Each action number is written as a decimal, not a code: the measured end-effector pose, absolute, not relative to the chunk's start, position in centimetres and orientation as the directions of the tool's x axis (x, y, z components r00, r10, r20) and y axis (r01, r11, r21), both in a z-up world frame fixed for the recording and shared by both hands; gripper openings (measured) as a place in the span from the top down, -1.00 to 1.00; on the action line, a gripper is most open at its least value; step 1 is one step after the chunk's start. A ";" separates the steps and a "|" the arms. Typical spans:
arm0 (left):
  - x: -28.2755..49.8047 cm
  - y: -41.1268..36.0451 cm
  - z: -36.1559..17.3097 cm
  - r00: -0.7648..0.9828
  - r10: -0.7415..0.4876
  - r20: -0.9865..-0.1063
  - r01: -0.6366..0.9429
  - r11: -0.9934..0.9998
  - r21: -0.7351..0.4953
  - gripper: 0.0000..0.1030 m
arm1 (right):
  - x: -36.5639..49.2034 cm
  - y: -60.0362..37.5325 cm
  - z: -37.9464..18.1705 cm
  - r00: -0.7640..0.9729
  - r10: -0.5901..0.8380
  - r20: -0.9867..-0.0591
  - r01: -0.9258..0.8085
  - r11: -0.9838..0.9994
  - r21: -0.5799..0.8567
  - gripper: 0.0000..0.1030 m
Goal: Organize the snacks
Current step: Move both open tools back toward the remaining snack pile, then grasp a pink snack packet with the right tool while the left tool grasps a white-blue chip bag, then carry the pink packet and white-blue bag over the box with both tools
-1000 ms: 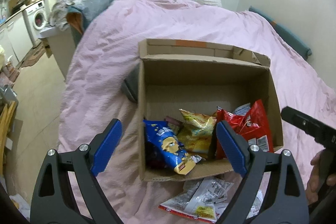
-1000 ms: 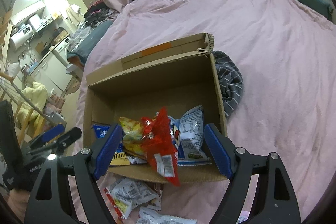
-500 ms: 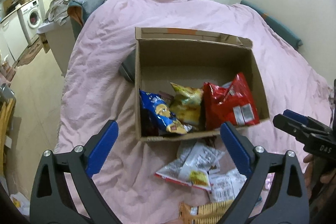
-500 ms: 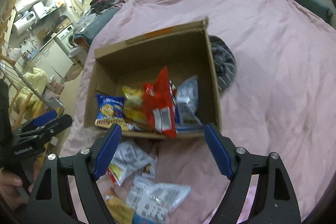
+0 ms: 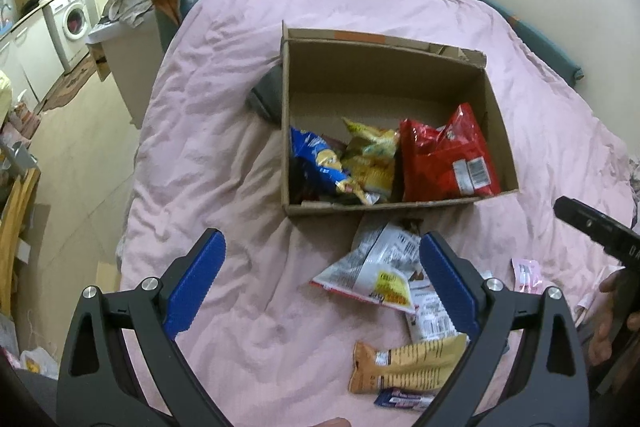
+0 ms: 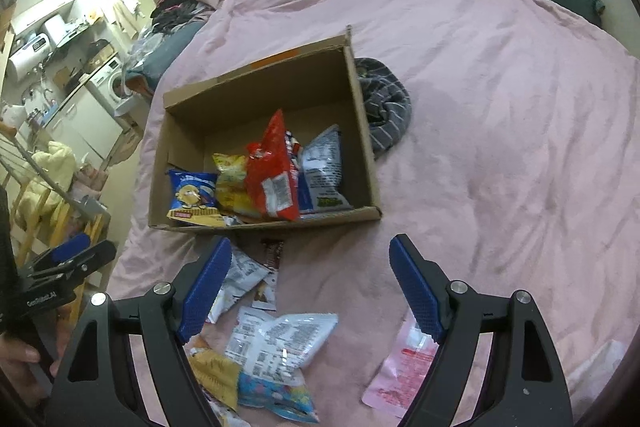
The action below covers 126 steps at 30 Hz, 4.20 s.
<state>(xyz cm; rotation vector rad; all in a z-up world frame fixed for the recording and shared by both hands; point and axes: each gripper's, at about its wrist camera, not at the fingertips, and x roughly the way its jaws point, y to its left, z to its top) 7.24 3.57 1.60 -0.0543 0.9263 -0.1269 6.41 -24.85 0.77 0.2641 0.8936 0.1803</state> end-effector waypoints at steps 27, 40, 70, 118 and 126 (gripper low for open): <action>8.4 5.3 -2.2 0.454 -0.105 -0.885 -0.059 0.987 -0.147 -0.87 | 7.0 -27.5 -12.3 0.081 0.069 -0.994 0.168 0.982 0.082 -0.74; 9.1 7.4 -3.2 0.400 -0.123 -0.908 -0.154 0.968 -0.199 -0.87 | 6.3 -26.7 -9.3 0.208 0.047 -0.977 0.109 0.991 0.071 0.19; 16.3 -5.5 -10.8 0.156 -0.207 -0.966 0.300 0.942 -0.153 -0.41 | 8.1 -27.5 -5.3 0.401 0.285 -0.870 0.112 0.928 0.356 0.20; 10.8 2.9 4.9 0.563 -0.143 -0.814 0.091 0.990 -0.111 0.32 | 7.9 -27.1 1.2 0.616 0.320 -0.719 0.019 0.907 0.420 0.20; 13.8 2.6 4.2 0.567 -0.130 -0.813 0.085 0.991 -0.099 0.32 | 9.7 -28.4 2.8 0.687 0.256 -0.681 0.040 0.921 0.387 0.20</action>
